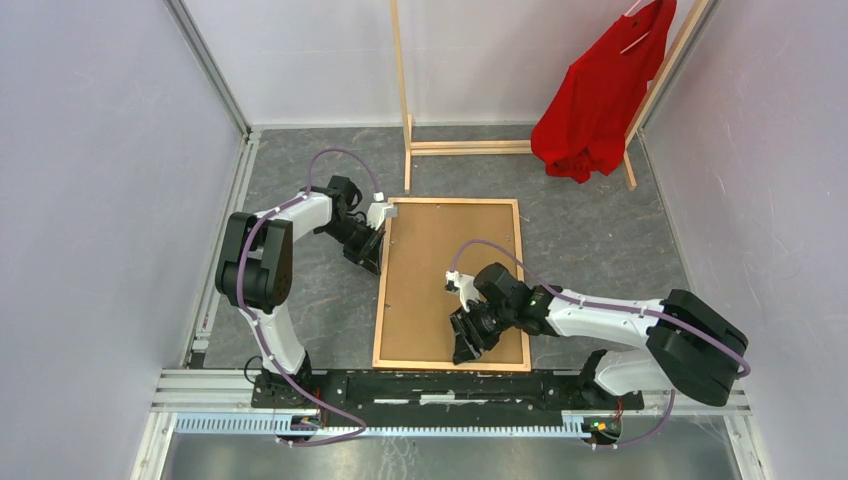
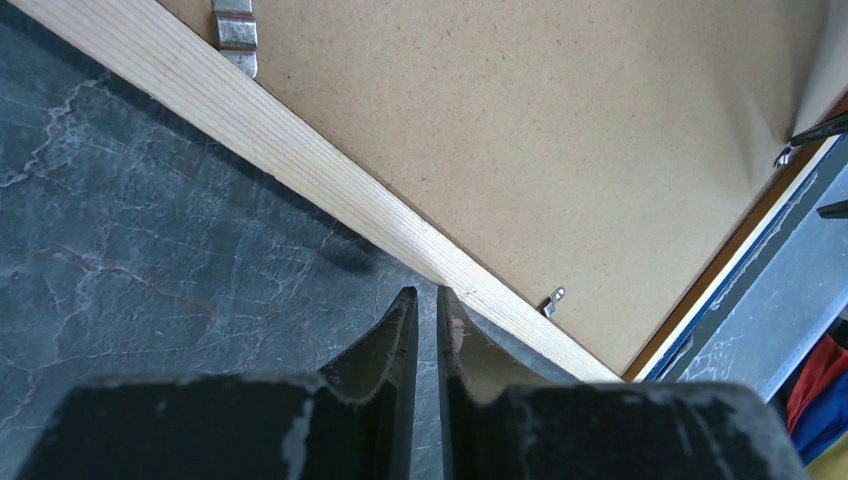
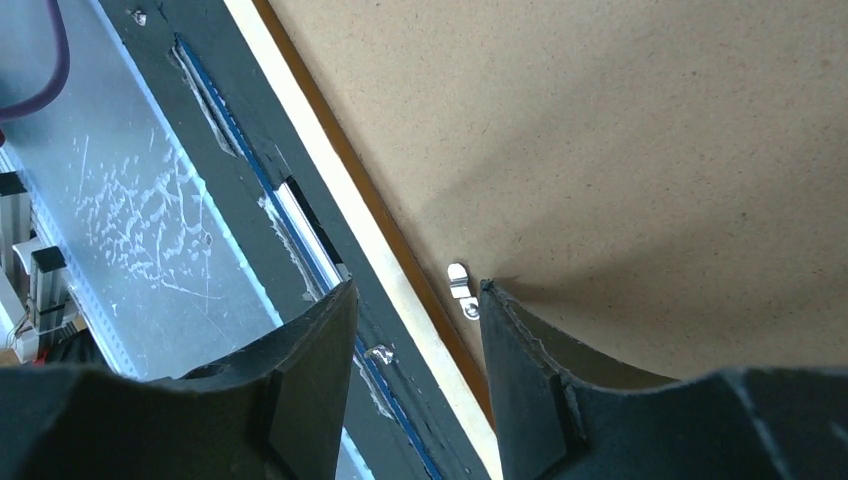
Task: Put the photo into the frame
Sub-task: Install the photo frame at the center of the board.
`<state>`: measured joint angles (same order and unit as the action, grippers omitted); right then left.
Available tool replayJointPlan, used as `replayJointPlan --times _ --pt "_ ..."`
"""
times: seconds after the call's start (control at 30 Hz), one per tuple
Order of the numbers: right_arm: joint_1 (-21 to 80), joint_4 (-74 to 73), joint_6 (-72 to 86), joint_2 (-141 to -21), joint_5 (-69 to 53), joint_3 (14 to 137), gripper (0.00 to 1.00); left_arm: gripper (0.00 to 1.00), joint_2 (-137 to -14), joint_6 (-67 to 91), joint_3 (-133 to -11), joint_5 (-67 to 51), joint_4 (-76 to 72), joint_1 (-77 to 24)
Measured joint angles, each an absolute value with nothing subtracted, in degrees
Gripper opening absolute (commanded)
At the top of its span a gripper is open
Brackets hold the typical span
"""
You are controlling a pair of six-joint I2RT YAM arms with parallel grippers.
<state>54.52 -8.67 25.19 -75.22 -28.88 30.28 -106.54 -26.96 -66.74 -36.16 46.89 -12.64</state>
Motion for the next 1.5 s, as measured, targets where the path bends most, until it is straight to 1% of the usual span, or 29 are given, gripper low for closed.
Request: replayJointPlan --times 0.33,0.47,0.73,1.27,1.5 --pt "54.5 -7.8 25.0 -76.3 -31.1 30.3 0.54 0.17 -106.5 -27.0 -66.7 -36.1 46.9 -12.6" --pt "54.4 -7.4 24.9 -76.7 -31.9 30.3 0.52 0.17 -106.5 -27.0 -66.8 -36.1 46.9 -12.6" --pt "54.3 -8.0 22.6 -77.0 -33.0 30.3 0.52 0.16 -106.5 -27.0 -66.8 -36.1 47.0 -12.7" --pt "54.3 -14.6 15.7 -79.9 -34.8 34.7 0.53 0.15 -106.4 -26.9 -66.8 -36.1 47.0 -12.7" --pt "54.3 -16.0 13.5 -81.2 -35.9 35.9 0.51 0.15 -106.2 -26.9 -66.8 -33.9 46.1 -12.7"
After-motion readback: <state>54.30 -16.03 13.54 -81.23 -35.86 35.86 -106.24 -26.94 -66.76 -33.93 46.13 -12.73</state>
